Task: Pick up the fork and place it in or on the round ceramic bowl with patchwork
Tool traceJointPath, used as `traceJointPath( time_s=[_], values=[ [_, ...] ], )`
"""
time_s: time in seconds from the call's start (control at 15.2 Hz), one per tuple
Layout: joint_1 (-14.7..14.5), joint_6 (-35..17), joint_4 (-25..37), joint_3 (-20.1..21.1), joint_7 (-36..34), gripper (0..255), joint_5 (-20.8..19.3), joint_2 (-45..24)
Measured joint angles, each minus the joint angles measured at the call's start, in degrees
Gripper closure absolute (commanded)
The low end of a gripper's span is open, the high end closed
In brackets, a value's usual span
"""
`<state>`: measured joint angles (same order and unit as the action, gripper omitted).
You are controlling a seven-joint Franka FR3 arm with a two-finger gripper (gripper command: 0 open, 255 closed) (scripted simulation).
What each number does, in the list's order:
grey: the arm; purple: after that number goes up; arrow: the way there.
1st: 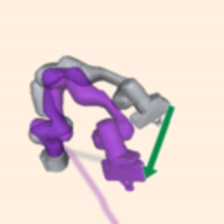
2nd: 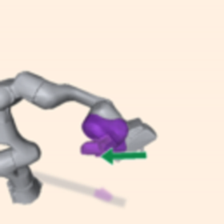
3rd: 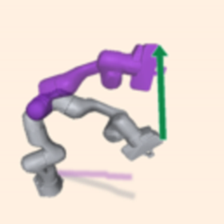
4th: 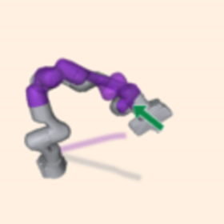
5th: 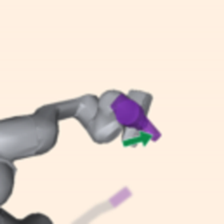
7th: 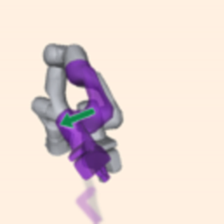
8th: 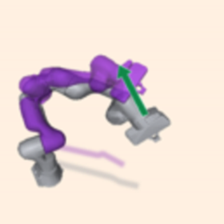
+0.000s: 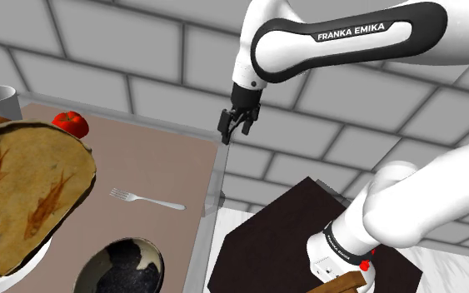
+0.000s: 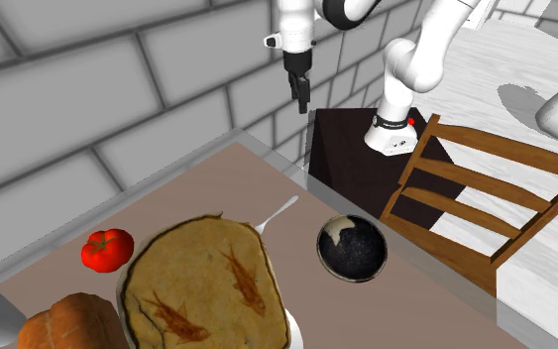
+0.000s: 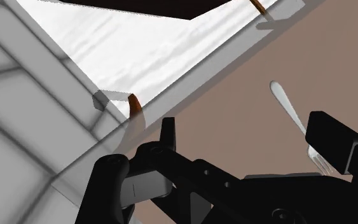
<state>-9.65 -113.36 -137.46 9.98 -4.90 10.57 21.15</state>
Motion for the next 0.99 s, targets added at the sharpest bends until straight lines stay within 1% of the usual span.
traceJointPath(
  time_s=[0.26,0.46,0.73,0.99],
  values=[
    [-1.37,-6.17,2.2,2.75,-0.81,0,-0.82,-7.28],
    [-2.41,-10.32,4.87,4.79,-2.03,0,-2.27,-13.31],
    [-3.92,-15.04,8.52,6.98,-4.06,0,-5.25,-20.9],
    [-5.85,-18.09,14.35,8.27,-6.59,0,-9.6,-29.3]
  ],
)
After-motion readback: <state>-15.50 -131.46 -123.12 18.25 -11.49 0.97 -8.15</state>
